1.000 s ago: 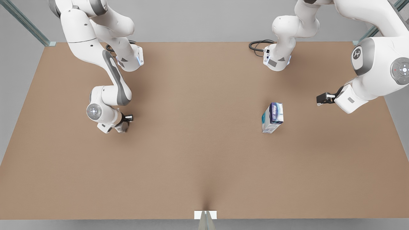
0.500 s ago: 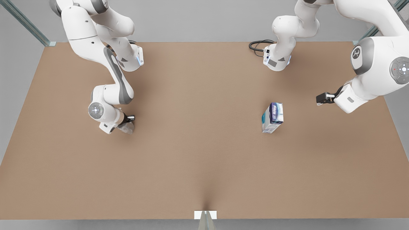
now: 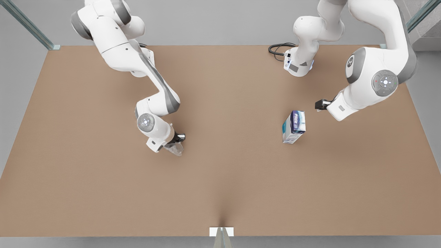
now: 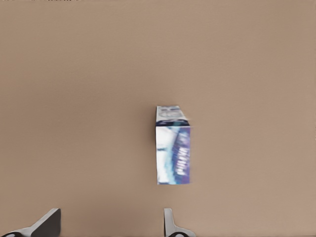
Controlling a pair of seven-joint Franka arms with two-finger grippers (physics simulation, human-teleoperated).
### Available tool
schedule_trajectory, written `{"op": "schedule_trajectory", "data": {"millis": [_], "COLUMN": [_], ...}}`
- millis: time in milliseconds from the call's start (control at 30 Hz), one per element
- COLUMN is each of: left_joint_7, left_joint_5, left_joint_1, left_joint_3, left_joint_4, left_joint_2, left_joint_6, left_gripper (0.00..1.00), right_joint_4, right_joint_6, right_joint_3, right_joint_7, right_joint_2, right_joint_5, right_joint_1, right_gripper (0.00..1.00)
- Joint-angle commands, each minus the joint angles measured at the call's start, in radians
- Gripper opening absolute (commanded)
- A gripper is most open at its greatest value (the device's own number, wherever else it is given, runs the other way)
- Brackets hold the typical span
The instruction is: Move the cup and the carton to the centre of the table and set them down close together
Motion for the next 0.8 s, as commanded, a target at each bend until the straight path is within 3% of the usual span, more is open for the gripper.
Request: {"op": "schedule_trajectory", "data": {"millis": [0, 133, 267, 500, 767], "left_joint_7": [0.000, -0.002, -0.052, -0.055, -0.140], "left_joint_5": [0.001, -0.001, -0.008, -0.010, -0.011], "left_joint_1": [0.035, 0.012, -0.001, -0.010, -0.028], "left_joint_3": [-0.003, -0.034, -0.059, -0.059, -0.059], "left_joint_4": [-0.012, -0.117, -0.233, -0.330, -0.333], "left_joint_2": [-0.002, -0.011, -0.006, 0.008, 0.037], "left_joint_6": [0.009, 0.128, 0.279, 0.354, 0.382], "left_gripper": [1.00, 1.00, 1.00, 1.00, 1.00], "right_joint_4": [0.028, 0.209, 0.473, 0.769, 0.817], "right_joint_6": [-0.004, -0.093, -0.107, -0.072, -0.024], "right_joint_3": [-0.001, -0.041, -0.107, -0.139, -0.162], "right_joint_7": [0.009, 0.084, 0.216, 0.281, 0.308], "right_joint_2": [0.013, 0.116, 0.312, 0.529, 0.613], "right_joint_5": [-0.010, -0.007, 0.001, 0.002, 0.002], "right_joint_1": [0.011, 0.094, 0.240, 0.339, 0.387], "right_gripper": [0.21, 0.21, 0.21, 0.21, 0.21]}}
